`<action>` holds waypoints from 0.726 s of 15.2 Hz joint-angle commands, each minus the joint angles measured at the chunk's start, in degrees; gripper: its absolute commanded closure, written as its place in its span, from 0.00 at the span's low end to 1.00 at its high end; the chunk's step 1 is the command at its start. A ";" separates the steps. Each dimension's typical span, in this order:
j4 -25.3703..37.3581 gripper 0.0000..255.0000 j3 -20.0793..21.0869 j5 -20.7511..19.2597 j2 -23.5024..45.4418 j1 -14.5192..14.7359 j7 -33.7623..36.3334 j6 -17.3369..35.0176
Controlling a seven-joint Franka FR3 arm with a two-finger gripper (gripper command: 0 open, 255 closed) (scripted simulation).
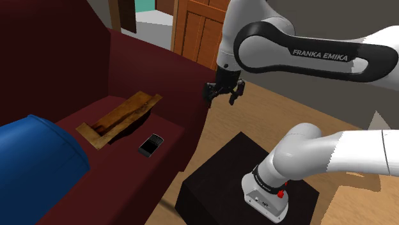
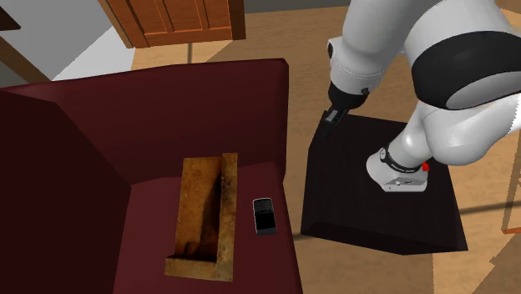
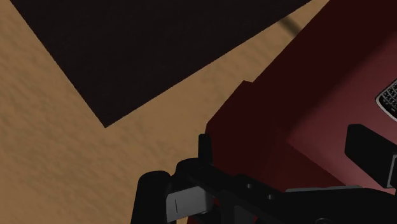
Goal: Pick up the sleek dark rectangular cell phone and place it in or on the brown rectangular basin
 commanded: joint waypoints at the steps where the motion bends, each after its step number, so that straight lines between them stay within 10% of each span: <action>1: -1.41 0.00 2.86 2.33 1.58 0.18 4.80 3.61; 11: -0.98 0.00 17.15 8.18 16.88 -1.95 27.11 21.93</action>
